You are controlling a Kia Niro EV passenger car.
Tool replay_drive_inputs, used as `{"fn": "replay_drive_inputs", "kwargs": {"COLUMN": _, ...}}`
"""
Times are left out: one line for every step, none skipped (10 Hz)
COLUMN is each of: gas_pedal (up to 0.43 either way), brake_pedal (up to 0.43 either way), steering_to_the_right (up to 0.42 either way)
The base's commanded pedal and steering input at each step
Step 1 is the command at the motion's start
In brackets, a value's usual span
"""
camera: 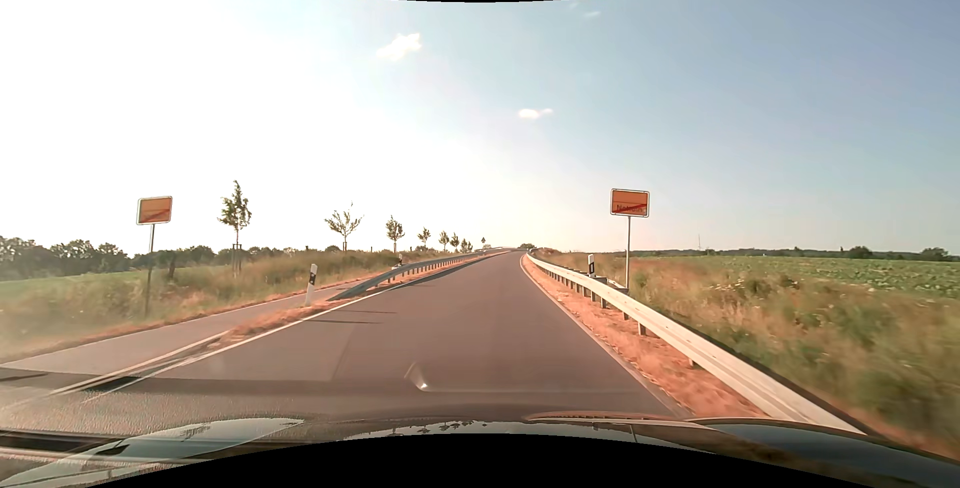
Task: Follow the waypoints while adhering to traffic rules and regulations
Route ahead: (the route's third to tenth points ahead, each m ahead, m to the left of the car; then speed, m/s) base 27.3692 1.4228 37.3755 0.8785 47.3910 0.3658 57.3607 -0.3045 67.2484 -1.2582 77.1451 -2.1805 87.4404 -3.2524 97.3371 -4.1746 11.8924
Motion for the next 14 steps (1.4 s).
{"fn": "replay_drive_inputs", "kwargs": {"gas_pedal": 0.228, "brake_pedal": 0.0, "steering_to_the_right": 0.009}}
{"fn": "replay_drive_inputs", "kwargs": {"gas_pedal": 0.228, "brake_pedal": 0.0, "steering_to_the_right": 0.009}}
{"fn": "replay_drive_inputs", "kwargs": {"gas_pedal": 0.228, "brake_pedal": 0.0, "steering_to_the_right": 0.009}}
{"fn": "replay_drive_inputs", "kwargs": {"gas_pedal": 0.228, "brake_pedal": 0.0, "steering_to_the_right": 0.01}}
{"fn": "replay_drive_inputs", "kwargs": {"gas_pedal": 0.24, "brake_pedal": 0.0, "steering_to_the_right": 0.011}}
{"fn": "replay_drive_inputs", "kwargs": {"gas_pedal": 0.24, "brake_pedal": 0.0, "steering_to_the_right": 0.012}}
{"fn": "replay_drive_inputs", "kwargs": {"gas_pedal": 0.24, "brake_pedal": 0.0, "steering_to_the_right": 0.011}}
{"fn": "replay_drive_inputs", "kwargs": {"gas_pedal": 0.24, "brake_pedal": 0.0, "steering_to_the_right": 0.011}}
{"fn": "replay_drive_inputs", "kwargs": {"gas_pedal": 0.24, "brake_pedal": 0.0, "steering_to_the_right": 0.01}}
{"fn": "replay_drive_inputs", "kwargs": {"gas_pedal": 0.24, "brake_pedal": 0.0, "steering_to_the_right": 0.01}}
{"fn": "replay_drive_inputs", "kwargs": {"gas_pedal": 0.24, "brake_pedal": 0.0, "steering_to_the_right": 0.01}}
{"fn": "replay_drive_inputs", "kwargs": {"gas_pedal": 0.24, "brake_pedal": 0.0, "steering_to_the_right": 0.008}}
{"fn": "replay_drive_inputs", "kwargs": {"gas_pedal": 0.248, "brake_pedal": 0.0, "steering_to_the_right": 0.001}}
{"fn": "replay_drive_inputs", "kwargs": {"gas_pedal": 0.311, "brake_pedal": 0.0, "steering_to_the_right": -0.001}}
